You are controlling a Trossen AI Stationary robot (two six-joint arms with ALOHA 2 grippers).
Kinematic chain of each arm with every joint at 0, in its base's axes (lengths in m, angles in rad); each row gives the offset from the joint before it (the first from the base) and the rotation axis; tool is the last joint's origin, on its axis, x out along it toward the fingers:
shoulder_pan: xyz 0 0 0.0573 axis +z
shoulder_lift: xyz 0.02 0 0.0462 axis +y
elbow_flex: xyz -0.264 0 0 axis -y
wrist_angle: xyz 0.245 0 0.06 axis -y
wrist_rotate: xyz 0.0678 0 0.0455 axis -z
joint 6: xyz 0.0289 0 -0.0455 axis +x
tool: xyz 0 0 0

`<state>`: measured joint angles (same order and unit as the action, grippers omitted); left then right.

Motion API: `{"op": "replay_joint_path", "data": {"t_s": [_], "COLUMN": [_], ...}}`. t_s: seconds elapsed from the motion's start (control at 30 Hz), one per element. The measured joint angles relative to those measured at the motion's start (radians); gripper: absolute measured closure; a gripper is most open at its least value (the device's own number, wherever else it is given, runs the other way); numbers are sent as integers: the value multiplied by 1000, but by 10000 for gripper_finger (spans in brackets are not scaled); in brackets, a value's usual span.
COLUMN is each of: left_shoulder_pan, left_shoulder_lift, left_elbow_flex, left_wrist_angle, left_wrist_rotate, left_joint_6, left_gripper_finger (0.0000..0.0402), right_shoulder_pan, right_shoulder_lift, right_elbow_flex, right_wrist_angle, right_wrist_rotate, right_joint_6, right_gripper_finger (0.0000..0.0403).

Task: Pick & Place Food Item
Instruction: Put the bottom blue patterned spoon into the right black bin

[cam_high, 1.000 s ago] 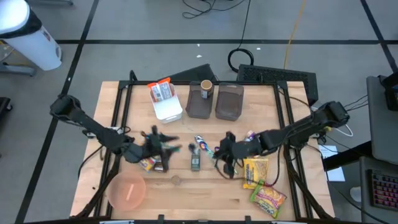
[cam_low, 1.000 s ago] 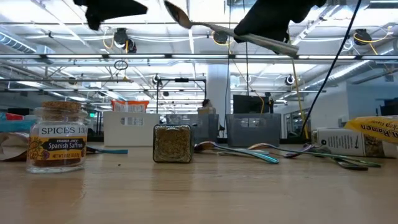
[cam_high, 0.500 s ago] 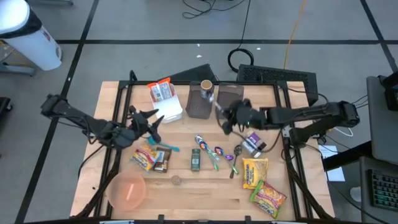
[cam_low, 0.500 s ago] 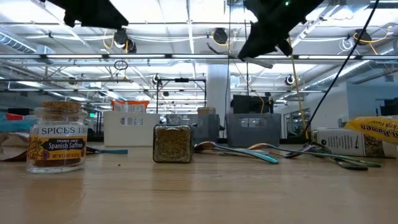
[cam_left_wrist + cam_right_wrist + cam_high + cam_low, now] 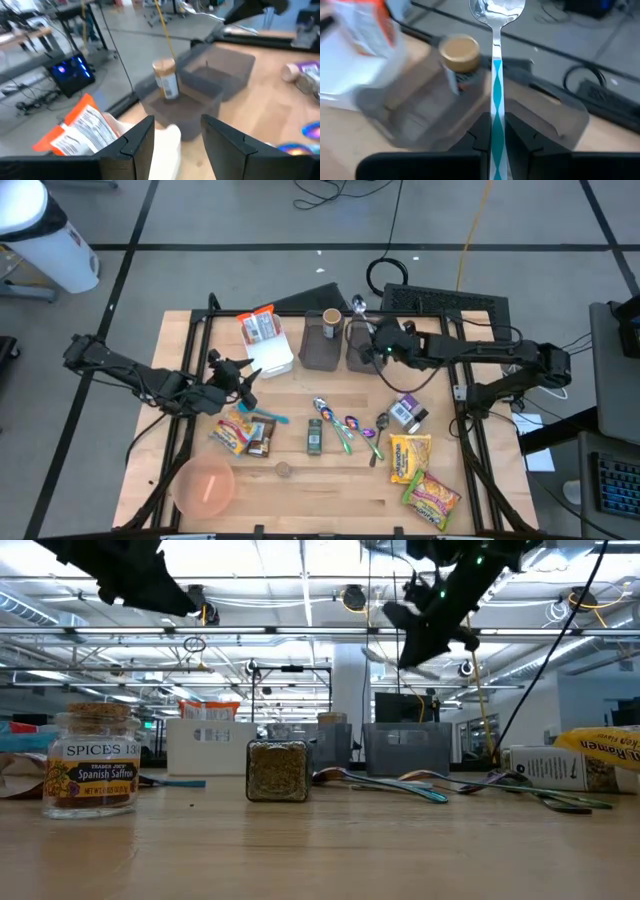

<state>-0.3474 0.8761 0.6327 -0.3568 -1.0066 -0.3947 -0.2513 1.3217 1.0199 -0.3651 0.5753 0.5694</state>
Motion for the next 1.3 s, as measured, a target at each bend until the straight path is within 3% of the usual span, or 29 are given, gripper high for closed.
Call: {"op": "replay_joint_path", "data": {"t_s": [0.3,0.67,0.87,1.13,1.3], "left_shoulder_pan": [0,0,-2,-2,-2], "left_shoulder_lift": [0,1,0,0,1], "left_elbow_flex": [0,0,0,0,0], "left_wrist_angle": [-164,-211,-261,-277,-277], "left_wrist_rotate": [191,357,381,381,381], "left_joint_6": [-81,-52,-52,-30,-21], "left_gripper_finger": [231,231,231,231,231], "right_shoulder_pan": [-16,-18,-31,-50,-91], "right_shoulder_lift": [113,208,211,211,211], "right_elbow_flex": [0,0,0,0,0], "right_wrist_angle": [75,55,-55,-75,-75], "right_wrist_rotate": [3,12,27,22,-56], "right_joint_6": [33,70,160,171,143], "right_gripper_finger": [384,384,384,384,384]}}
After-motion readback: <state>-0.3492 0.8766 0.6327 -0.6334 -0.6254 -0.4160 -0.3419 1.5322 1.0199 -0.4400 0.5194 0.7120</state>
